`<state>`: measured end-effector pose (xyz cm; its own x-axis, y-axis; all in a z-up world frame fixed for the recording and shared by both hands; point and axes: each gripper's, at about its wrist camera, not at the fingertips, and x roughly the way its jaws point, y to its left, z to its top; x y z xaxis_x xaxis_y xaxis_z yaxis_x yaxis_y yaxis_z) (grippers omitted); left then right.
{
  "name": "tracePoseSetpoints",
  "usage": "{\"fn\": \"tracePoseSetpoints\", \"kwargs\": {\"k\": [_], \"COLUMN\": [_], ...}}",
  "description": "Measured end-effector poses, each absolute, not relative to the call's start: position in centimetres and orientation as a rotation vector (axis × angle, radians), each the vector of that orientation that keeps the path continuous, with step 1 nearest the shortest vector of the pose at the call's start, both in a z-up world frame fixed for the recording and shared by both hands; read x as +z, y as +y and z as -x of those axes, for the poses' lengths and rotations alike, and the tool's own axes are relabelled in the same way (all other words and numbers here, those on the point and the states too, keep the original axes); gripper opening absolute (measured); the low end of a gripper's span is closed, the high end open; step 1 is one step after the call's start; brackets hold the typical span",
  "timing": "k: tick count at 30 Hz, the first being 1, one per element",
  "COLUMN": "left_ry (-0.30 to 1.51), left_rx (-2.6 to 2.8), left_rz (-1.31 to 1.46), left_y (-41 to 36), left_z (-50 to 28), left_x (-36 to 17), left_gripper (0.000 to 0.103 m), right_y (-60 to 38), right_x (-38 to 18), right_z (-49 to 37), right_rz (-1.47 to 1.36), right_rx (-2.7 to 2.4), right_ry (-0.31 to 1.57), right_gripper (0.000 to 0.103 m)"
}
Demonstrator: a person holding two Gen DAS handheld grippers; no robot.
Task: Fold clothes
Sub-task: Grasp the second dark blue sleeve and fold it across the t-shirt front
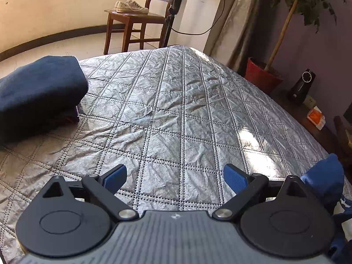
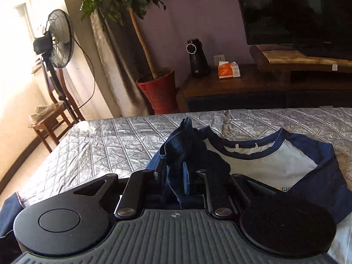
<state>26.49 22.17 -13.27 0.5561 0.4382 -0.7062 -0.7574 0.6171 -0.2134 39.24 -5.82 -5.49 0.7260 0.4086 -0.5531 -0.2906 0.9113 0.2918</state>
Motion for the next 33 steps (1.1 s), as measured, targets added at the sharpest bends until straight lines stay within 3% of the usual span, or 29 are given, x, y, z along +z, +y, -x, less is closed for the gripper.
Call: {"fn": "tracePoseSetpoints", "kwargs": {"k": [3, 9, 11, 13, 15, 17, 23, 29, 30, 31, 33], "left_ry": [0.661, 0.670, 0.666, 0.662, 0.662, 0.665, 0.670, 0.674, 0.675, 0.677, 0.681], "left_rx": [0.731, 0.705, 0.708, 0.713, 0.714, 0.712, 0.701, 0.690, 0.688, 0.686, 0.683], "left_rz": [0.529, 0.515, 0.518, 0.519, 0.519, 0.514, 0.509, 0.505, 0.504, 0.505, 0.508], "left_y": [21.5, 20.6, 20.6, 20.5, 20.3, 20.1, 20.1, 20.0, 20.0, 20.0, 20.0], "left_z": [-26.8, -27.2, -27.0, -26.9, -26.9, -27.1, -27.3, -27.5, -27.5, -27.6, -27.6], "left_x": [-13.3, -13.4, -13.3, -13.2, -13.3, -13.3, -13.4, -13.5, -13.5, -13.6, -13.6], "left_gripper": [0.094, 0.094, 0.094, 0.094, 0.094, 0.094, 0.094, 0.094, 0.094, 0.094, 0.094], "right_y": [-7.9, -14.1, -13.8, -12.7, -10.0, -6.6, 3.5, 5.9, 5.7, 5.2, 3.2], "right_x": [-5.1, -6.0, -7.5, -8.4, -7.9, -7.4, -8.5, -11.7, -11.8, -11.6, -10.4], "right_z": [-38.3, -32.6, -32.0, -33.4, -35.7, -38.0, -43.0, -46.6, -46.7, -46.7, -46.2], "right_rz": [-0.263, -0.375, -0.292, -0.239, -0.147, -0.005, 0.346, 0.427, 0.420, 0.405, 0.299], "right_rx": [0.342, 0.244, 0.247, 0.256, 0.268, 0.298, 0.397, 0.359, 0.358, 0.359, 0.340], "right_ry": [0.604, 0.583, 0.652, 0.734, 0.746, 0.729, 0.729, 0.806, 0.796, 0.774, 0.737], "right_gripper": [0.004, 0.004, 0.016, 0.051, 0.063, 0.063, 0.060, 0.058, 0.045, 0.007, 0.003]}}
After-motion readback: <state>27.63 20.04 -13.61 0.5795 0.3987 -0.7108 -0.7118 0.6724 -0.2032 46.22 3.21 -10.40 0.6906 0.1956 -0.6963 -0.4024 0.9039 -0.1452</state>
